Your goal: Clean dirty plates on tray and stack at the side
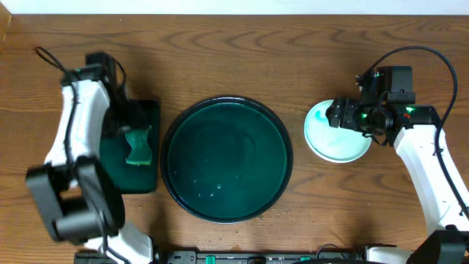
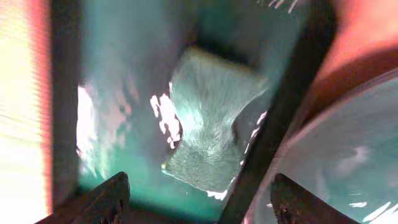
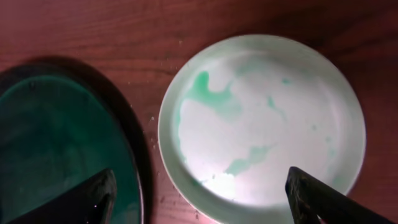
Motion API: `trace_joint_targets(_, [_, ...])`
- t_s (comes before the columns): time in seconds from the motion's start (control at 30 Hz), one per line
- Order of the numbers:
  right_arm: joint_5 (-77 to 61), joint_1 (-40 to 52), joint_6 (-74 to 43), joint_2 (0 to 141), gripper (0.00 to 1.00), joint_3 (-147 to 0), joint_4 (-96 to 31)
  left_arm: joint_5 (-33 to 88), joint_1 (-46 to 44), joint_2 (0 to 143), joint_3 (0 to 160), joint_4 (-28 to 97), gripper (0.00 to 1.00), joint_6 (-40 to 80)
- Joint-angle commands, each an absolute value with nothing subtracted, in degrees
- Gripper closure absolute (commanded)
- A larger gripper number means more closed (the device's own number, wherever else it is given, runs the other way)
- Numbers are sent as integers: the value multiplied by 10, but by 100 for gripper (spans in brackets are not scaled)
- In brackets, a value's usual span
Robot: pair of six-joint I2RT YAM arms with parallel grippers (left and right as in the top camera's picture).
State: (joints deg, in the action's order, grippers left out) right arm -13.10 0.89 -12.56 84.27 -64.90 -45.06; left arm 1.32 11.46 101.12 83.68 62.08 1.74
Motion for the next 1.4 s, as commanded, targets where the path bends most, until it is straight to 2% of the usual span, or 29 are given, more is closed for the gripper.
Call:
trace_joint_targets(0.0, [-129,13,-97,821,13,-705,-482,10,114,921,875,628,27,37])
trace_joint_targets(0.07, [-116,13,-69,811,4,-741,-526,10,114,886,875,623,27,37])
trace_joint_targets(0.13, [-80,15,-61,799,2,-777,-565,8,115,865,875,613,27,37])
trace_joint_targets(0.4, [-36,16,-65,714,1,-917,-670,8,114,842,874,614,26,37])
trace_joint_targets(0.5, [-61,16,-97,672,1,-921,-672,8,114,842,874,614,26,37])
trace_joint_targets(0.97, [-34,15,-98,580,1,-921,-710,8,114,842,874,614,26,37])
trace_joint_targets(1.2, [45,15,-98,581,1,-899,-689,8,114,842,874,614,26,37])
trace_joint_targets(1.37, [40,2,-98,500,1,-730,-515,8,114,842,874,614,26,37])
